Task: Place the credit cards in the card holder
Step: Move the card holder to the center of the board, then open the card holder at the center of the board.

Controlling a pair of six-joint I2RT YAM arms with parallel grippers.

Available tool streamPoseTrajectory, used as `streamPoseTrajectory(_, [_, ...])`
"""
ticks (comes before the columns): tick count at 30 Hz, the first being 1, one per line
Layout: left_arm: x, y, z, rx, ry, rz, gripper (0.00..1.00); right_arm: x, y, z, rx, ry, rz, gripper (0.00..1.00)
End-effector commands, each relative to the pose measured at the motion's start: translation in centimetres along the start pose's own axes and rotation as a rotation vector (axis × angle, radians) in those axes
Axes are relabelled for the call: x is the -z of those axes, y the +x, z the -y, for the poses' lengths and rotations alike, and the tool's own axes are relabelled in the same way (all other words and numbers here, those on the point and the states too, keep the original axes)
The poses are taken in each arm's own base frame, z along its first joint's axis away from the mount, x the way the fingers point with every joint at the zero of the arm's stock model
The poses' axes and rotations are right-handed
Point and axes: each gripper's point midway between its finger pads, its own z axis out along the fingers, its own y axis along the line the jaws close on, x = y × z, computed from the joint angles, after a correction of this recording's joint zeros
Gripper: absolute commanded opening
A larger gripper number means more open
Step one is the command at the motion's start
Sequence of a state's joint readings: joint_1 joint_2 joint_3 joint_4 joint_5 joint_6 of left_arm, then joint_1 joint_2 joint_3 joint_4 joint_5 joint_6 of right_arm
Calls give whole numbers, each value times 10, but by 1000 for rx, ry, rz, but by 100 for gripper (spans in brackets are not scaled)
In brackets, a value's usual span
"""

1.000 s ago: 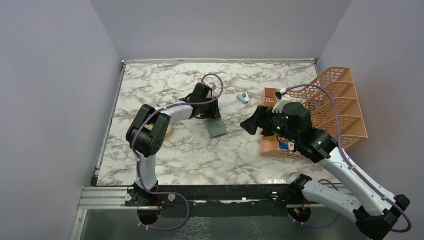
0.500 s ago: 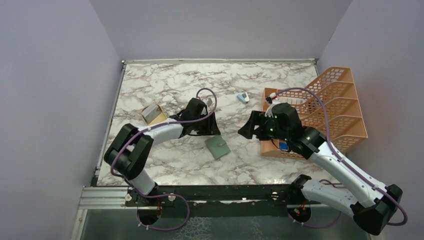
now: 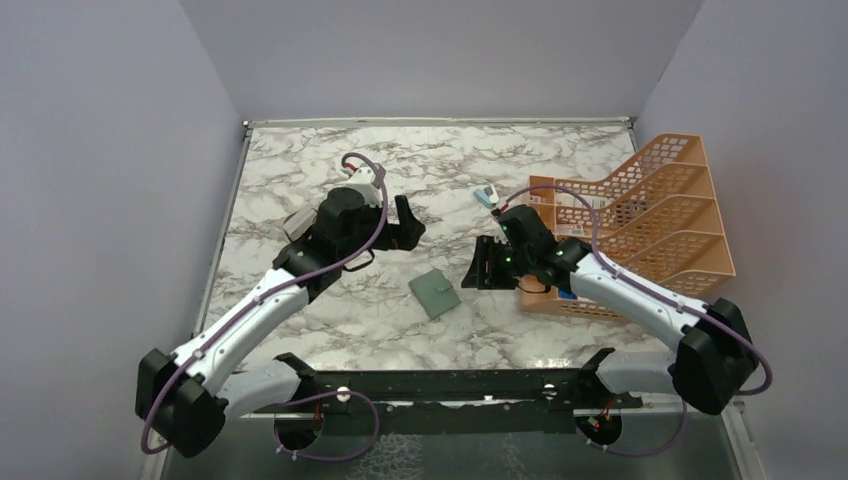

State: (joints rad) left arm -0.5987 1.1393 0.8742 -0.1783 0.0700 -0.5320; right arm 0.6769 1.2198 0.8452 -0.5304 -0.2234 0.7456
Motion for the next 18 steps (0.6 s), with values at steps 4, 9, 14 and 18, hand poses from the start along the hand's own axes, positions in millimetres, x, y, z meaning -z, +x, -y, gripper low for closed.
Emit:
streamPoseTrajectory(4, [65,-38,-26,-126,-142,236,99,-40,2,8,87,98,-67,43])
streamPoseTrajectory(9, [97,-48,-45,-168,-233,350,99,-62,0,2,183,159,-90,40])
streamPoseTrajectory(14, [119,-56,-60,-158,-308,444,99,-82,-3,-8,261,206,-119,37])
streamPoseTrajectory(18, [126,-56,-71,-148,-360,475,99,-97,3,-16,311,219,-160,34])
